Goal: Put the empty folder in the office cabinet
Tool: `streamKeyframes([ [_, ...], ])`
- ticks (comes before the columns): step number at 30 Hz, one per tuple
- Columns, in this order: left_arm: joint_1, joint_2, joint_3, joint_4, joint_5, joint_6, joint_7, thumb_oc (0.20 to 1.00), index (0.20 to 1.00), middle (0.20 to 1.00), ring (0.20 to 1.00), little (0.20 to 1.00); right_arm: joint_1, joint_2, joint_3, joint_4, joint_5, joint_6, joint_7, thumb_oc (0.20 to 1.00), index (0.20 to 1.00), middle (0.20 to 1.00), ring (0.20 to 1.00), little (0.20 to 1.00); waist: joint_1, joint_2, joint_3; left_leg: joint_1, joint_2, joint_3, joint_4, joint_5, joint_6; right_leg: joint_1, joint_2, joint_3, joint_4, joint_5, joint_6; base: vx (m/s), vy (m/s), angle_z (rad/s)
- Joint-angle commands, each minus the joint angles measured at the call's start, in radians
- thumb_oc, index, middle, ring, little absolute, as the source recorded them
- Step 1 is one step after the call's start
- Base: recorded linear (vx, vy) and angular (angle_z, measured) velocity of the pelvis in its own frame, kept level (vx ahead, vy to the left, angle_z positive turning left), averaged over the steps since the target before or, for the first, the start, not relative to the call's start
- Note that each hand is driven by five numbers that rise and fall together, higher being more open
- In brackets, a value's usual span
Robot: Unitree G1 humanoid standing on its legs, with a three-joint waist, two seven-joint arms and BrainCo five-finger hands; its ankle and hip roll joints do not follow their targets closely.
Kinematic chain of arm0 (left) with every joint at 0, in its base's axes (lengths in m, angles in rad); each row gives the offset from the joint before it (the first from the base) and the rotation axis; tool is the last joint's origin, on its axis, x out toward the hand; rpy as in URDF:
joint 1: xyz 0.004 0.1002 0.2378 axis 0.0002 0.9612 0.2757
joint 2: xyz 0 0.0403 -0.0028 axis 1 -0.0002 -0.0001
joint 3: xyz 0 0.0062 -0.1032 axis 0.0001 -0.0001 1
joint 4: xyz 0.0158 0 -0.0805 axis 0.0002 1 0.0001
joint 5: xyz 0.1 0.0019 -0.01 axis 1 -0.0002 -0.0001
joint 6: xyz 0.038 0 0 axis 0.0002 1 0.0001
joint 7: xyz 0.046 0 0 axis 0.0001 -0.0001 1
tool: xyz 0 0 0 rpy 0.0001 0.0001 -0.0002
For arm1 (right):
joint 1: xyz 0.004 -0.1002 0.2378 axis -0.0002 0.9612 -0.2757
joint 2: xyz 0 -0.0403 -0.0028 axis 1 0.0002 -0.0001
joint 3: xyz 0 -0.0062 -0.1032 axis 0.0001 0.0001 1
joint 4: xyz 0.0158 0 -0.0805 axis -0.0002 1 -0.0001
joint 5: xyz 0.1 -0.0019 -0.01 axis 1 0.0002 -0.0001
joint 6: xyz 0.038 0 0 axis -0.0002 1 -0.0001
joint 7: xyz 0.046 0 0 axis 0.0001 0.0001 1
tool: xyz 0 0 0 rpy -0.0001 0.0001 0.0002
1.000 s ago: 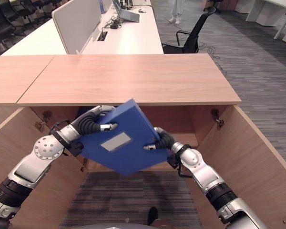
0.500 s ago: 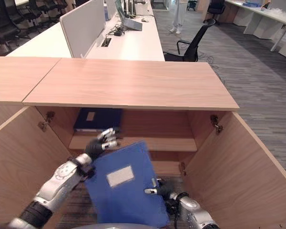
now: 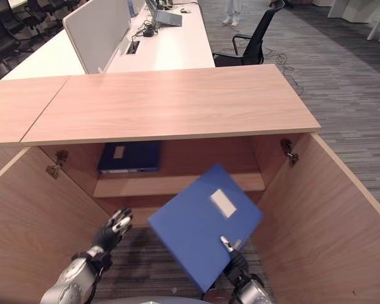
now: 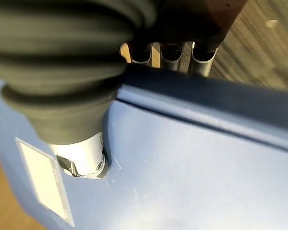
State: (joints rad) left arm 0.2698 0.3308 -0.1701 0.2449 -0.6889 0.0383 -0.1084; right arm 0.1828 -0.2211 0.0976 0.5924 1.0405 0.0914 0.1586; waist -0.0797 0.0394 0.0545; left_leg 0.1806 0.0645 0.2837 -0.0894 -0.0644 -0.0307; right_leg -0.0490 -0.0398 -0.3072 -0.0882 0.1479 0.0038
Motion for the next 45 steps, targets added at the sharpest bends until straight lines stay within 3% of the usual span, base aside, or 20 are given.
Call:
streamKeyframes([
  [1,-0.025,0.024,0.026,-0.014,0.094,-0.006,0.030,1.000,1.000,1.000,1.000,1.000,-0.079,0.043,-0.003,-0.013,0.000,-0.031,-0.008,0.200,0.200,0.200,0.200,0.200,-0.006,-0.066,-0.023,-0.061,-0.029,-0.004,0.002,0.014,-0.004,0.132,-0.026,0.006,0.001,-0.137,0.109,0.00,-0.011,0.03],
  [4,-0.013,0.036,0.055,-0.053,0.191,-0.021,0.025,1.000,1.000,1.000,1.000,1.000,-0.100,0.042,-0.017,0.009,-0.027,-0.030,-0.019,0.200,0.200,0.200,0.200,0.200,-0.002,-0.066,-0.019,-0.066,-0.027,-0.008,0.002,0.016,-0.007,0.130,-0.026,-0.001,0.001,-0.140,0.107,0.01,-0.047,0.11],
  [13,-0.012,0.035,0.033,-0.059,0.170,-0.017,0.001,1.000,1.000,1.000,1.000,1.000,-0.167,0.028,-0.023,-0.038,-0.039,-0.056,-0.034,0.200,0.200,0.200,0.200,0.200,0.010,-0.066,0.003,-0.073,-0.001,-0.024,0.002,0.037,-0.030,0.124,-0.019,-0.029,0.022,-0.162,0.086,0.00,-0.086,0.12],
  [14,-0.007,0.039,0.028,-0.061,0.162,-0.016,-0.002,1.000,1.000,1.000,1.000,1.000,-0.189,0.014,-0.024,-0.070,-0.043,-0.075,-0.042,0.200,0.200,0.200,0.200,0.200,0.019,-0.074,0.005,-0.074,0.011,-0.017,0.029,0.039,-0.038,0.135,-0.014,-0.035,0.014,-0.169,0.080,0.07,-0.154,0.07],
  [15,-0.010,0.041,0.020,-0.063,0.152,-0.015,0.000,1.000,1.000,1.000,1.000,1.000,-0.224,-0.007,-0.029,-0.105,-0.051,-0.095,-0.058,0.200,0.200,0.200,0.200,0.200,0.029,-0.081,0.017,-0.109,0.033,-0.016,0.125,0.001,-0.056,0.154,-0.008,-0.036,0.011,-0.187,0.077,0.06,-0.186,0.09],
  [19,-0.014,0.045,0.003,-0.063,0.158,-0.010,-0.008,1.000,1.000,1.000,1.000,1.000,-0.301,-0.046,-0.052,-0.154,-0.054,-0.133,-0.089,0.200,0.200,0.200,0.200,0.200,0.053,-0.093,0.038,-0.201,0.056,-0.003,0.264,-0.013,-0.061,0.162,-0.019,-0.067,0.002,-0.197,0.068,0.00,-0.040,0.31],
  [22,0.008,0.038,0.002,-0.080,0.151,-0.017,0.009,1.000,1.000,1.000,1.000,1.000,-0.376,-0.065,-0.074,-0.147,-0.045,-0.170,-0.126,0.200,0.200,0.200,0.200,0.200,0.077,-0.079,0.041,-0.278,0.025,-0.062,0.251,-0.006,-0.050,0.158,-0.029,-0.059,0.009,-0.208,0.072,0.05,0.082,0.14],
  [30,0.052,0.067,-0.007,-0.085,0.158,-0.016,-0.009,1.000,1.000,1.000,1.000,1.000,-0.501,-0.086,-0.129,-0.098,0.000,-0.203,-0.160,0.200,0.200,0.200,0.200,0.200,0.109,-0.048,0.029,-0.220,-0.018,-0.054,0.109,0.015,-0.014,0.140,-0.055,-0.037,0.047,-0.241,0.088,0.10,0.152,-0.14],
  [33,0.053,0.095,0.000,-0.092,0.152,-0.026,-0.001,1.000,1.000,1.000,1.000,1.000,-0.573,-0.092,-0.134,-0.084,0.023,-0.221,-0.171,0.200,0.200,0.200,0.200,0.200,0.124,-0.040,0.052,-0.246,-0.034,-0.049,0.094,0.014,0.012,0.077,-0.075,-0.019,0.085,-0.237,0.102,-0.09,0.171,-0.20],
  [34,0.053,0.122,0.015,-0.104,0.139,-0.033,0.005,1.000,1.000,1.000,1.000,1.000,-0.648,-0.102,-0.135,-0.066,0.042,-0.233,-0.176,0.200,0.200,0.200,0.200,0.200,0.139,-0.033,0.068,-0.277,-0.032,-0.014,0.080,0.013,0.027,0.004,-0.090,-0.022,0.136,-0.231,0.119,-0.45,0.194,-0.87],
  [35,0.055,0.180,0.048,-0.125,0.103,-0.041,0.029,1.000,1.000,1.000,1.000,1.000,-0.795,-0.117,-0.118,-0.033,0.066,-0.244,-0.195,0.200,0.200,0.200,0.200,0.200,0.196,-0.035,0.104,-0.360,0.009,0.072,0.085,0.036,0.028,-0.125,-0.157,-0.159,0.234,-0.180,0.139,-0.44,0.121,-1.16],
  [40,0.027,0.197,0.028,-0.117,0.115,-0.054,0.028,1.000,1.000,1.000,1.000,1.000,-0.839,-0.141,-0.152,-0.046,0.103,-0.283,-0.205,0.200,0.200,0.200,0.200,0.200,0.203,-0.058,0.157,-0.440,0.020,0.074,0.186,0.012,0.030,-0.161,-0.169,-0.193,0.246,-0.192,0.121,-0.12,-0.046,-0.73],
  [41,0.009,0.213,0.008,-0.121,0.112,-0.062,0.026,1.000,1.000,1.000,1.000,1.000,-0.887,-0.166,-0.166,-0.044,0.127,-0.307,-0.217,0.200,0.200,0.200,0.200,0.200,0.201,-0.054,0.195,-0.498,0.022,0.066,0.250,-0.007,0.037,-0.215,-0.185,-0.194,0.302,-0.203,0.113,-0.13,-0.035,0.44],
  [45,-0.026,0.231,-0.027,-0.117,0.113,-0.066,0.030,1.000,1.000,1.000,1.000,1.000,-0.953,-0.202,-0.186,-0.032,0.165,-0.340,-0.231,0.200,0.200,0.200,0.200,0.200,0.192,-0.044,0.220,-0.621,0.040,0.046,0.378,-0.047,0.045,-0.320,-0.212,-0.180,0.414,-0.264,0.090,-0.09,-0.043,0.20],
])
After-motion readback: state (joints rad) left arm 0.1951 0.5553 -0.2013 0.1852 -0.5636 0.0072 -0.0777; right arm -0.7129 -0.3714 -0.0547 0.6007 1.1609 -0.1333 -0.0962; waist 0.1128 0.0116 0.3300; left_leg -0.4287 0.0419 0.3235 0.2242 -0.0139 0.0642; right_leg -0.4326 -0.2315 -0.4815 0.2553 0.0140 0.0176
